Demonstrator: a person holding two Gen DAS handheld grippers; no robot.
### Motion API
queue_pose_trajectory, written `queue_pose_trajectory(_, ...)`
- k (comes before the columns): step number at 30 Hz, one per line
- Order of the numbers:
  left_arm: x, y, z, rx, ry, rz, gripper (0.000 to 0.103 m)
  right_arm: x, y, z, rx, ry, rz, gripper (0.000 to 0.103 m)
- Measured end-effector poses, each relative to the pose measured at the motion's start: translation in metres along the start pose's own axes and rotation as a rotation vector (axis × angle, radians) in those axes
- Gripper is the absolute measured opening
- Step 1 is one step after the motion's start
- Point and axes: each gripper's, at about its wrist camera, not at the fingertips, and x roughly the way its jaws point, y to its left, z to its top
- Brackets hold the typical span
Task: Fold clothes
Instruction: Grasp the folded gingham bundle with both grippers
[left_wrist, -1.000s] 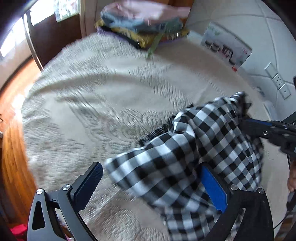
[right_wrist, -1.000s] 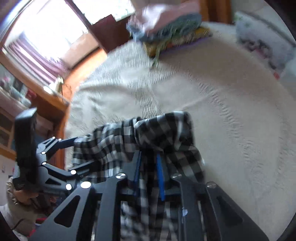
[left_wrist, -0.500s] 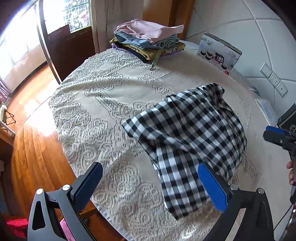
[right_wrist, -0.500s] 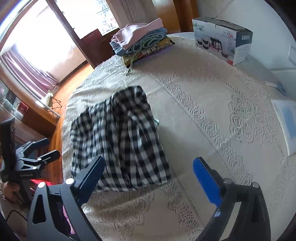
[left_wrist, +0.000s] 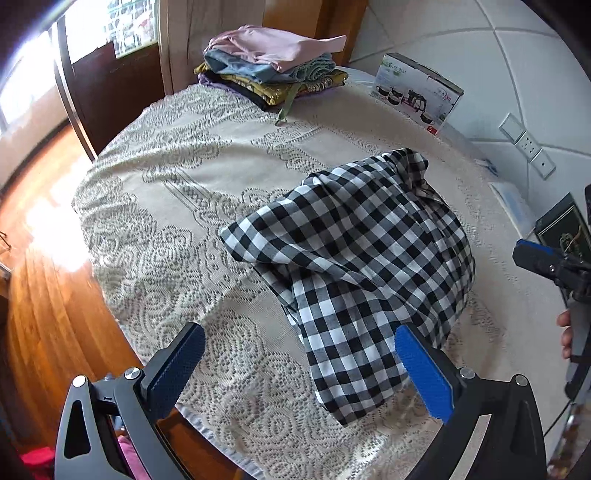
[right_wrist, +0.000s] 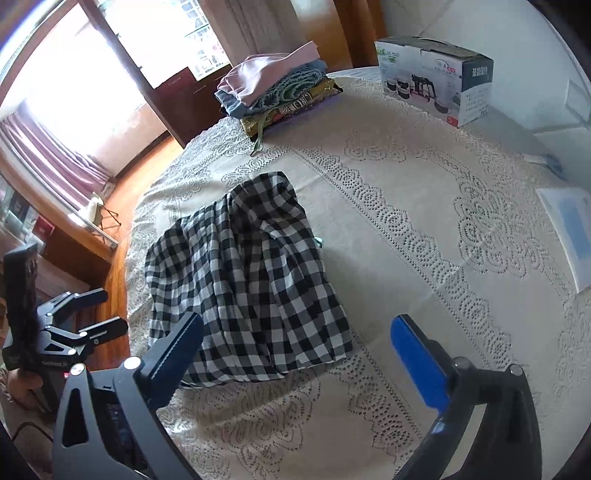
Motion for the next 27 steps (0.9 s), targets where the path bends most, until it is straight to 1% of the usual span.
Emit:
queue_pose_trajectory(4, 0.0, 0.002, -0.002, 0.0, 0.012, -0.006, 0.103, 0.001, 0.004, -0.002, -0.022, 0.01, -0.003, 0.103)
queue_pose_trajectory(6, 0.0, 0.001, -0.002, 0.003, 0.006, 0.014, 0.103, 0.003, 0.005, -0.001, -0.027, 0.014, -0.004, 0.103)
queue_pose_trajectory(8, 0.0, 0.003, -0.002, -0.016, -0.001, 0.029, 0.103, 0.004, 0.005, 0.002, -0.029, 0.015, -0.001, 0.103)
queue_pose_trajectory(10, 0.003, 0.006, 0.0, -0.036, 0.006, 0.023, 0.103, 0.006, 0.006, 0.004, -0.031, 0.023, -0.001, 0.103)
queue_pose_trajectory(16, 0.031, 0.004, 0.01, -0.057, 0.034, 0.028, 0.103, 0.022, 0.005, 0.015, -0.043, 0.045, -0.014, 0.103)
queue_pose_trajectory(19, 0.05, 0.005, 0.019, -0.068, 0.046, 0.038, 0.103, 0.033, 0.002, 0.02, -0.038, 0.065, -0.004, 0.103)
queue_pose_trajectory(23, 0.071, 0.007, 0.028, -0.082, 0.053, 0.042, 0.103, 0.055, -0.004, 0.026, -0.049, 0.109, -0.003, 0.103)
queue_pose_trajectory(27, 0.098, 0.004, 0.033, -0.087, 0.092, 0.035, 0.103, 0.079, -0.008, 0.034, -0.051, 0.135, -0.008, 0.103)
